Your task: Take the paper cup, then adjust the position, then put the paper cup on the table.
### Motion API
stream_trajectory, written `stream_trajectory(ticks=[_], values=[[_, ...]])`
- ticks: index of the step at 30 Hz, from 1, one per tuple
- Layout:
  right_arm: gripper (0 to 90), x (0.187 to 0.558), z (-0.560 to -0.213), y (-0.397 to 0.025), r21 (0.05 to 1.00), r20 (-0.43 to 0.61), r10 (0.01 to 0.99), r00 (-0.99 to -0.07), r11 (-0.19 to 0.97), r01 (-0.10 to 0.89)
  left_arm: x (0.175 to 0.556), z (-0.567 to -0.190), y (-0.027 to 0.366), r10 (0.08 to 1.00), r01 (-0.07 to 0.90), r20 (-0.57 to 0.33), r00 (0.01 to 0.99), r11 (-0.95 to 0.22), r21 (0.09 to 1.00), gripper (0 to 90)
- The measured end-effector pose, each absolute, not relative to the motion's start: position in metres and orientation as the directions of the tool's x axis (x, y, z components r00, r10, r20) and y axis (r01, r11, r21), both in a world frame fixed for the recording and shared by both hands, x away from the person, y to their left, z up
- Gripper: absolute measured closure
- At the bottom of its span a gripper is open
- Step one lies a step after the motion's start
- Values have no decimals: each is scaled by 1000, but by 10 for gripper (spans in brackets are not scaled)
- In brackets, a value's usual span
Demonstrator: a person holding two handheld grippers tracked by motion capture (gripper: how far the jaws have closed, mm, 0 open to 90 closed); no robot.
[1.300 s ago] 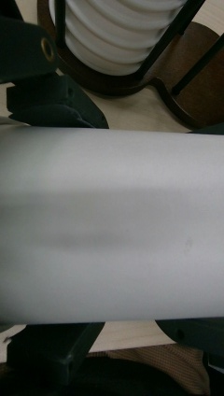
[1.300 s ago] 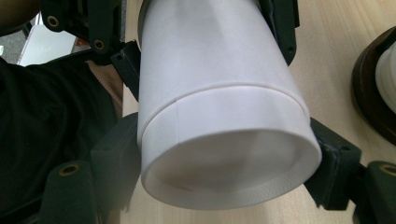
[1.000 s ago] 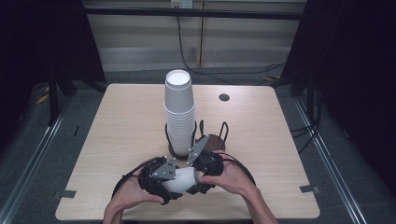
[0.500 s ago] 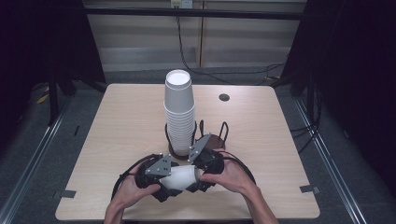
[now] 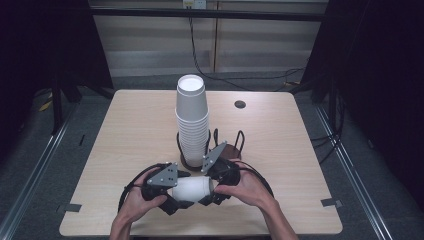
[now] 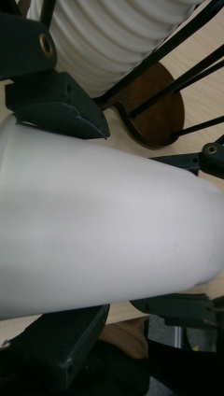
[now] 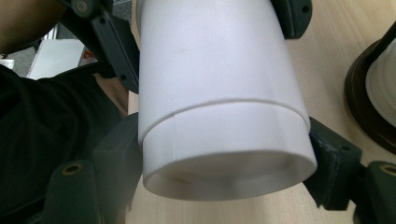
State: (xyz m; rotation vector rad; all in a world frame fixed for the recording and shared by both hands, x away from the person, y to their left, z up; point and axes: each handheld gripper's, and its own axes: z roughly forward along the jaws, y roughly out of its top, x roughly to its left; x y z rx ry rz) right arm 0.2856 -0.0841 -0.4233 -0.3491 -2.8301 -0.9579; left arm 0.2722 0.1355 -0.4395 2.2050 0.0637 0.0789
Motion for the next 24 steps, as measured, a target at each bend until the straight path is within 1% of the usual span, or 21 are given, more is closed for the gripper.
stream_trajectory(ticks=[1,3,7,8,10,13,14,16,21,24], values=[[241,286,-424,-85,580,193,170,-966,775,253,272,-438,138,77,18,31,997,-568,823,157],[241,286,-424,-85,579,188,173,-967,775,252,272,-437,139,77,15,34,996,-560,828,158],[242,285,-427,-89,582,196,184,-963,769,265,271,-433,145,108,23,41,993,-530,848,157],[242,286,-429,-92,582,202,210,-957,760,290,272,-432,149,129,36,33,991,-498,867,158],[242,286,-429,-94,585,207,220,-953,754,301,273,-432,151,139,35,37,990,-480,877,156],[241,288,-431,-100,605,212,242,-947,728,322,273,-434,157,159,54,19,987,-447,893,157],[241,288,-432,-104,617,222,259,-940,709,341,273,-435,161,182,68,13,983,-428,901,156],[241,287,-433,-107,635,226,267,-937,689,350,273,-435,165,200,80,5,980,-413,907,156],[241,286,-435,-112,661,236,276,-932,658,362,272,-434,172,214,84,1,977,-386,919,155],[241,286,-439,-114,676,244,283,-928,637,372,270,-438,177,237,91,-4,972,-360,929,155]])
